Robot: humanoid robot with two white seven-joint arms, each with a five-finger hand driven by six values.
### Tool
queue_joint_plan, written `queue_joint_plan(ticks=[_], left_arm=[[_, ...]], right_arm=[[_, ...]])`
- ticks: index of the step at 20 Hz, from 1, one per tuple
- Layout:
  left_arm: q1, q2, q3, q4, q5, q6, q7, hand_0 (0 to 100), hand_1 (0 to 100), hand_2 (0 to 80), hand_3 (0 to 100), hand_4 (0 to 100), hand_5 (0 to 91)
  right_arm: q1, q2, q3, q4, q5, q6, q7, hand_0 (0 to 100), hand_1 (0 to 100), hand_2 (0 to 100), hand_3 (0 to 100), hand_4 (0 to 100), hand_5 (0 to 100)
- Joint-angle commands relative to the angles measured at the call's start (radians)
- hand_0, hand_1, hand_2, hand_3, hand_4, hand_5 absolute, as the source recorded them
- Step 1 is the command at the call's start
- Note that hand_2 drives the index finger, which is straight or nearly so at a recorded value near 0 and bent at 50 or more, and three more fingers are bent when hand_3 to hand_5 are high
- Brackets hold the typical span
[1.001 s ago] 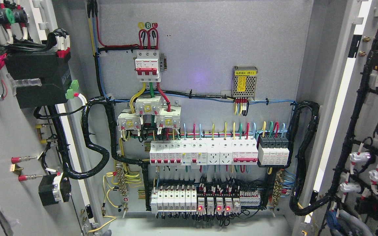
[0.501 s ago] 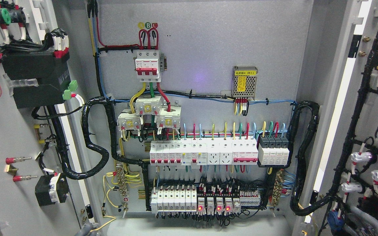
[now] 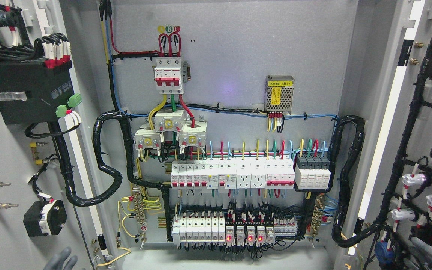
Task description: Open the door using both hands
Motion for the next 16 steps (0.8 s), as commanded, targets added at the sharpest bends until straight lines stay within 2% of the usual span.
queue_joint_plan(ticks=[1, 5, 13, 16], left_arm=[[0.04, 0.085, 0.19, 0.007, 0.107, 0.002, 0.0, 0, 0, 0.0, 0, 0, 0.0], [0.046, 0.097, 0.241, 0.024, 0.155, 0.009, -0.002, 0, 0, 0.0, 0, 0, 0.0], [0.04, 0.097, 0.299, 0.09, 0.166, 0.034, -0.002, 0, 0, 0.0, 0, 0, 0.0], [0.026, 0.118, 0.319, 0.134, 0.213, 0.052, 0.0, 0, 0, 0.0, 0, 0, 0.0]], right_arm=[[0.014, -0.004, -0.034, 0.012, -0.101, 0.002, -0.007, 19, 0, 0, 0, 0, 0], [0.025, -0.007, -0.062, 0.018, -0.126, 0.002, -0.005, 19, 0, 0, 0, 0, 0], [0.042, -0.006, -0.103, 0.024, -0.126, 0.002, -0.005, 19, 0, 0, 0, 0, 0], [0.042, -0.004, -0.123, 0.024, -0.128, 0.002, -0.005, 19, 0, 0, 0, 0, 0]])
